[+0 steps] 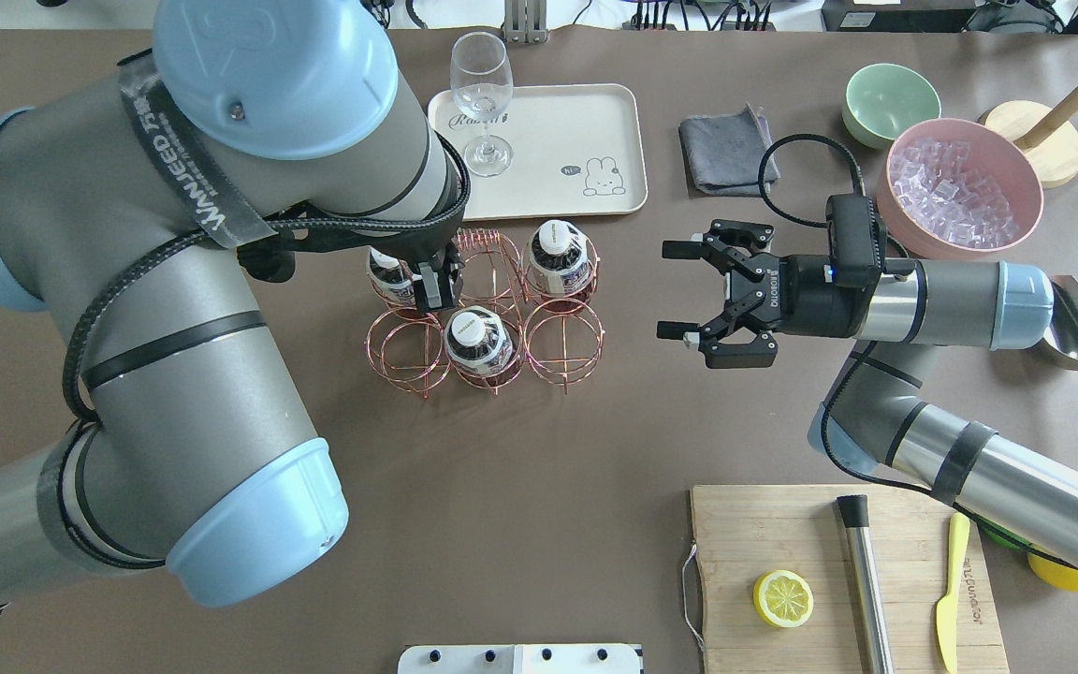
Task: Take tea from basket to plate
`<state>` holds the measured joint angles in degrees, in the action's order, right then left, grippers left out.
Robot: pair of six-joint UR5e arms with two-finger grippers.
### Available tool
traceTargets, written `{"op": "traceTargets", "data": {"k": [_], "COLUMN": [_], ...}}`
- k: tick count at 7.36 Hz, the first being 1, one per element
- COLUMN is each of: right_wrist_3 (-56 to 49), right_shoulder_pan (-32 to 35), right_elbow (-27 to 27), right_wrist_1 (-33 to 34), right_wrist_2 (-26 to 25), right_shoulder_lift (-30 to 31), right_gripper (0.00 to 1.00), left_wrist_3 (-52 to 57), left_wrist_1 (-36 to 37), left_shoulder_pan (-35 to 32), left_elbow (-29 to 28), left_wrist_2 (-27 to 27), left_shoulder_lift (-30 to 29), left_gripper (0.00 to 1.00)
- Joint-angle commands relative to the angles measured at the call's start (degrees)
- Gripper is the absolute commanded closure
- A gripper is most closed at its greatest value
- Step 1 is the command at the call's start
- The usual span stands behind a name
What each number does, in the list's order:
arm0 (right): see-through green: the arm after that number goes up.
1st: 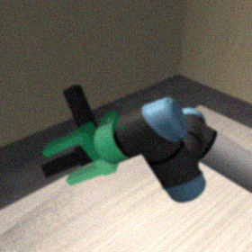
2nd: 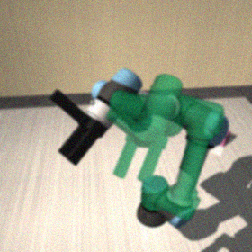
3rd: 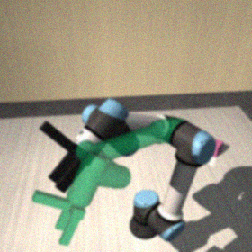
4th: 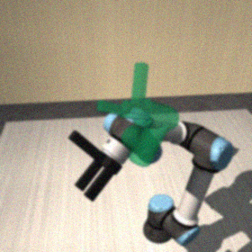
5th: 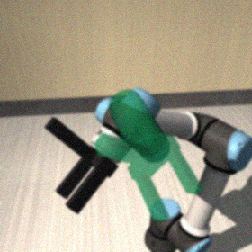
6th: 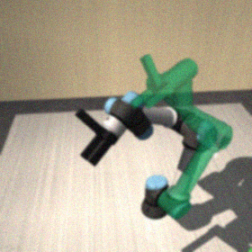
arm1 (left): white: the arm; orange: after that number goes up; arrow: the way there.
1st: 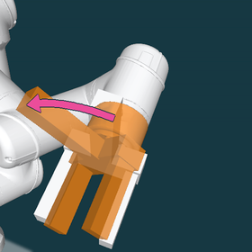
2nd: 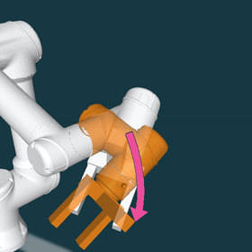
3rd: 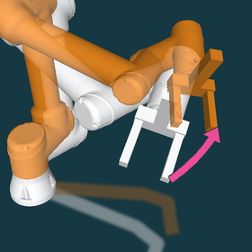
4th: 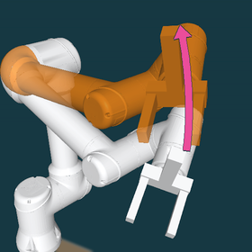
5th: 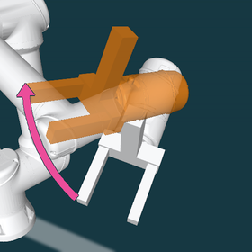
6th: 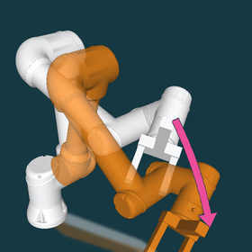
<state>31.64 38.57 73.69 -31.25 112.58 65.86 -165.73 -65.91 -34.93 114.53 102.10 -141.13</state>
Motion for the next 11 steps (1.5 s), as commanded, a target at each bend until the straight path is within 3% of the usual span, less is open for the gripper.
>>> {"op": "traceTargets", "data": {"k": [1, 3, 7, 11], "right_wrist_3": [-0.4, -5.4, -20.4, -22.1], "right_shoulder_pan": [-0.2, 0.2, -0.2, -3.3], "right_elbow": [0.1, 0.0, 0.0, -1.4], "right_wrist_1": [4.4, 10.2, 13.2, 14.6], "right_wrist_2": [0.0, -0.1, -2.2, -5.1], "right_shoulder_lift": [-3.5, -5.6, -7.5, -8.7], "right_gripper": [0.01, 0.01, 0.01, 0.01], "left_wrist_3": [0.0, 0.0, 0.0, 0.0], "left_wrist_1": [0.1, 0.1, 0.0, 0.0], "left_shoulder_pan": [0.0, 0.0, 0.4, 0.5], "left_elbow": [0.1, 0.2, 0.0, -0.5], "left_wrist_2": [0.0, 0.1, 0.2, 0.2], "left_shoulder_lift": [0.1, 0.1, 0.1, 0.1], "left_gripper": [1.00, 1.00, 1.00, 1.00]}}
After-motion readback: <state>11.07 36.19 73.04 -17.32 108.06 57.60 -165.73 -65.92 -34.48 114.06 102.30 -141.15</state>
